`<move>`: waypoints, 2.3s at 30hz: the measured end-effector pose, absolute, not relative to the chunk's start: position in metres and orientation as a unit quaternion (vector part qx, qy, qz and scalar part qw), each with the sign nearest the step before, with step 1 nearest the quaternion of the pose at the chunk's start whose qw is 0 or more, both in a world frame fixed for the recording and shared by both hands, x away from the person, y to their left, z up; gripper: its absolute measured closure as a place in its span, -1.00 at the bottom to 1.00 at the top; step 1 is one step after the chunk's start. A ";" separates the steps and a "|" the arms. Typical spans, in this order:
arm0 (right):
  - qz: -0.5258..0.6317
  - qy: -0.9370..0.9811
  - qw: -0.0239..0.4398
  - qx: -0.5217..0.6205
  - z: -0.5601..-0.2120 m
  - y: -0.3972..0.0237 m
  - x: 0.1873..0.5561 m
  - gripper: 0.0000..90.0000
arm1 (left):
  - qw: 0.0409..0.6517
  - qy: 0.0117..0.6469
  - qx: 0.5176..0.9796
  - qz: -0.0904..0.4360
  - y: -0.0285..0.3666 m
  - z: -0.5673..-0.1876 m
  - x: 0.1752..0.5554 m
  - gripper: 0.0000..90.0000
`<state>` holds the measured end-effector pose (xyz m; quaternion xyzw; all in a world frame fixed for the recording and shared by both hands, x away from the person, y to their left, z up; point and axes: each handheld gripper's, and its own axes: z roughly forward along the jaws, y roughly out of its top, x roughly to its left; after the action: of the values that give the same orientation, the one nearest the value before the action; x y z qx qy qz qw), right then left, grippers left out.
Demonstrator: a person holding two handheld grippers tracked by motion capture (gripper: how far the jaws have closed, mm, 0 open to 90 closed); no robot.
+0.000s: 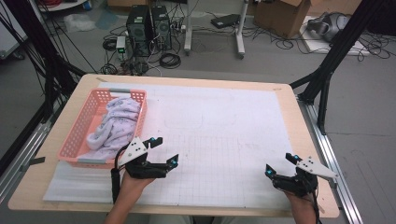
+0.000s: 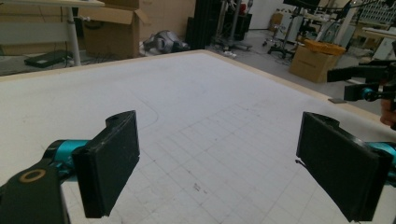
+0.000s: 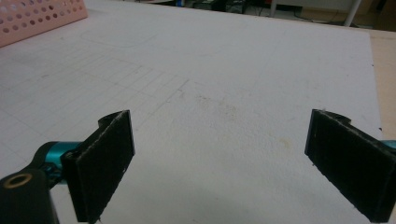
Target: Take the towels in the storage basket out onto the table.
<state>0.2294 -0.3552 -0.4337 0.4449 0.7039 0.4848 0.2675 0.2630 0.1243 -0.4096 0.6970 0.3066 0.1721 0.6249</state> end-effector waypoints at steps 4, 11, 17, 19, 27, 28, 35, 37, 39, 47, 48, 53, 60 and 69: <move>0.483 0.706 0.263 0.446 -0.434 -0.355 0.230 -0.85 | 0.622 0.305 0.701 0.171 0.121 -0.408 0.264 -0.69; 0.484 0.707 0.259 0.446 -0.434 -0.356 0.231 -0.85 | 0.623 0.308 0.698 0.174 0.125 -0.397 0.265 -0.67; 0.486 0.706 0.255 0.447 -0.434 -0.356 0.232 -0.85 | 0.621 0.310 0.696 0.185 0.139 -0.378 0.269 -0.67; 0.486 0.706 0.255 0.448 -0.434 -0.356 0.232 -0.85 | 0.621 0.312 0.694 0.188 0.147 -0.369 0.270 -0.67; 0.487 0.704 0.251 0.452 -0.435 -0.357 0.234 -0.85 | 0.584 0.347 0.699 0.223 0.196 -0.339 0.291 -0.67; 0.488 0.703 0.249 0.453 -0.435 -0.357 0.234 -0.85 | 0.584 0.347 0.699 0.223 0.196 -0.339 0.291 -0.67; 0.486 0.705 0.247 0.453 -0.436 -0.355 0.236 -0.85 | 0.516 0.401 0.721 0.231 0.241 -0.338 0.320 -0.67; 0.486 0.706 0.246 0.453 -0.437 -0.355 0.236 -0.85 | 0.490 0.429 0.723 0.230 0.253 -0.348 0.335 -0.67; 0.484 0.706 0.246 0.455 -0.437 -0.355 0.236 -0.85 | 0.480 0.437 0.725 0.230 0.255 -0.351 0.340 -0.67; 0.478 0.713 0.244 0.452 -0.438 -0.354 0.237 -0.85 | 0.372 0.488 0.756 0.230 0.256 -0.385 0.379 -0.65; 0.478 0.713 0.244 0.451 -0.439 -0.354 0.237 -0.85 | 0.363 0.494 0.756 0.231 0.256 -0.388 0.382 -0.65; 0.477 0.715 0.241 0.451 -0.440 -0.353 0.239 -0.85 | 0.330 0.491 0.770 0.238 0.254 -0.398 0.390 -0.69; 0.476 0.718 0.241 0.447 -0.440 -0.353 0.239 -0.85 | 0.310 0.514 0.773 0.203 0.261 -0.420 0.399 -0.79; 0.477 0.713 0.241 0.453 -0.442 -0.358 0.239 -0.85 | 0.315 0.525 0.767 0.193 0.263 -0.418 0.399 -0.16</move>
<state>0.2395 -0.3575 -0.4418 0.4532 0.7135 0.4767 0.2414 0.3991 0.2625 -0.4181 0.7665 0.5251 0.1931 0.3153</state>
